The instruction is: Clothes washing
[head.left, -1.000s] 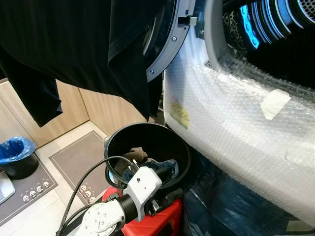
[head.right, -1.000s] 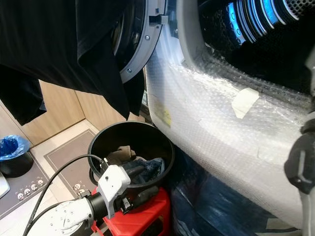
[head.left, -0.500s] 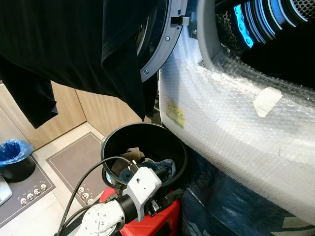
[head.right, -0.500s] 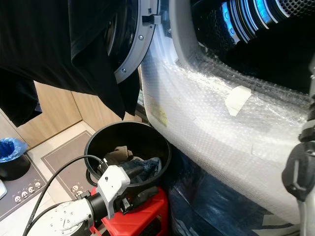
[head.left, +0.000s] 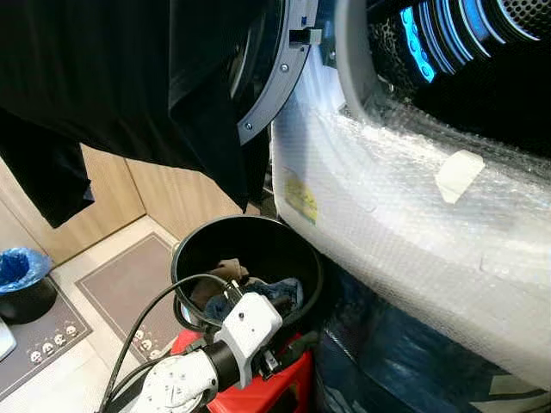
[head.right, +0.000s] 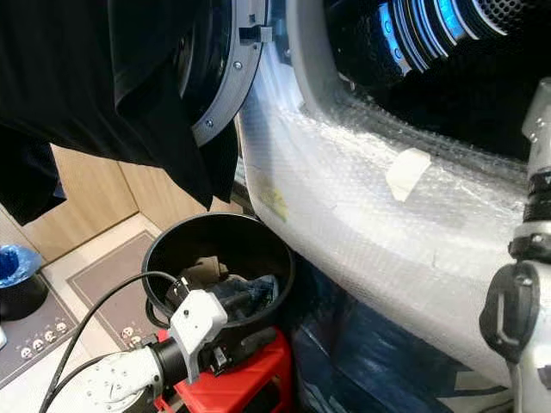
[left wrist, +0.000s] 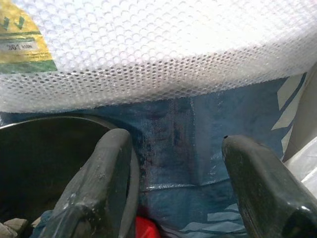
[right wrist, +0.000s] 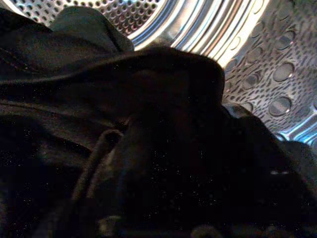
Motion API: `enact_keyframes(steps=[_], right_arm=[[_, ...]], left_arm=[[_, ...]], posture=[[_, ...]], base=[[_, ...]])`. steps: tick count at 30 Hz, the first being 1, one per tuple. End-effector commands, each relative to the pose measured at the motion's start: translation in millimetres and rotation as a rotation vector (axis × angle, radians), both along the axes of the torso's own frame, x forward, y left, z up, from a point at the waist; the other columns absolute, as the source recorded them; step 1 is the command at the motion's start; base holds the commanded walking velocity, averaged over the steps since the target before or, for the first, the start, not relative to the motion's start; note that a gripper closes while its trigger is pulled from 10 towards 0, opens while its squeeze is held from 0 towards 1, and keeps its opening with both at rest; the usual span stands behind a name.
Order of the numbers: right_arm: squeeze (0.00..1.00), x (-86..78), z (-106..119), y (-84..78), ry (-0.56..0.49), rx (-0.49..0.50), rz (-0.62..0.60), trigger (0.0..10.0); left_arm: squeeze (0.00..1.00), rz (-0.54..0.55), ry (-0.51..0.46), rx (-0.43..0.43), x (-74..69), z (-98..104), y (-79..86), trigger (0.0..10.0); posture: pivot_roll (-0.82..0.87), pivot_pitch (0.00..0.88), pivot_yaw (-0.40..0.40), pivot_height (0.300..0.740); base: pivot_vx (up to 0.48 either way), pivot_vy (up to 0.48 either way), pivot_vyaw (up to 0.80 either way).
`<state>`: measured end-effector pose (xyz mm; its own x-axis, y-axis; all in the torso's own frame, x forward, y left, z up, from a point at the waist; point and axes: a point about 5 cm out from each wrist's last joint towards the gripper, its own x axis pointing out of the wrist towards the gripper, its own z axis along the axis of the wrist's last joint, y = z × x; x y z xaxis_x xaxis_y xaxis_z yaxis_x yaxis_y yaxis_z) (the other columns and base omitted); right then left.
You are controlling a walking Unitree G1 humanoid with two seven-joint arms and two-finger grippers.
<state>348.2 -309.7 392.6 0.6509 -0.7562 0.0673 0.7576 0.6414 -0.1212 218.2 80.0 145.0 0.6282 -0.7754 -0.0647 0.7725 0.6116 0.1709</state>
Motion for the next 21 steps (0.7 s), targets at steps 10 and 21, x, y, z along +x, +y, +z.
enact_keyframes(steps=[10, 21], right_arm=[[1.00, -23.1, -8.8, 24.6, 0.016, -0.078, 0.113, 10.0], [1.00, -41.5, -4.2, 48.5, -0.095, -0.109, 0.283, 10.0]], left_arm=[[0.00, -0.041, -0.003, 0.003, -0.3, 1.3, -3.1, 10.0], [0.00, -0.065, -0.002, 0.007, 0.3, 1.0, -4.0, 10.0]], posture=[[-0.08, 0.093, -0.033, 0.740], [-0.09, 0.089, -0.023, 0.740]], base=[[0.000, 0.000, 0.00], [0.000, 0.000, 0.00]])
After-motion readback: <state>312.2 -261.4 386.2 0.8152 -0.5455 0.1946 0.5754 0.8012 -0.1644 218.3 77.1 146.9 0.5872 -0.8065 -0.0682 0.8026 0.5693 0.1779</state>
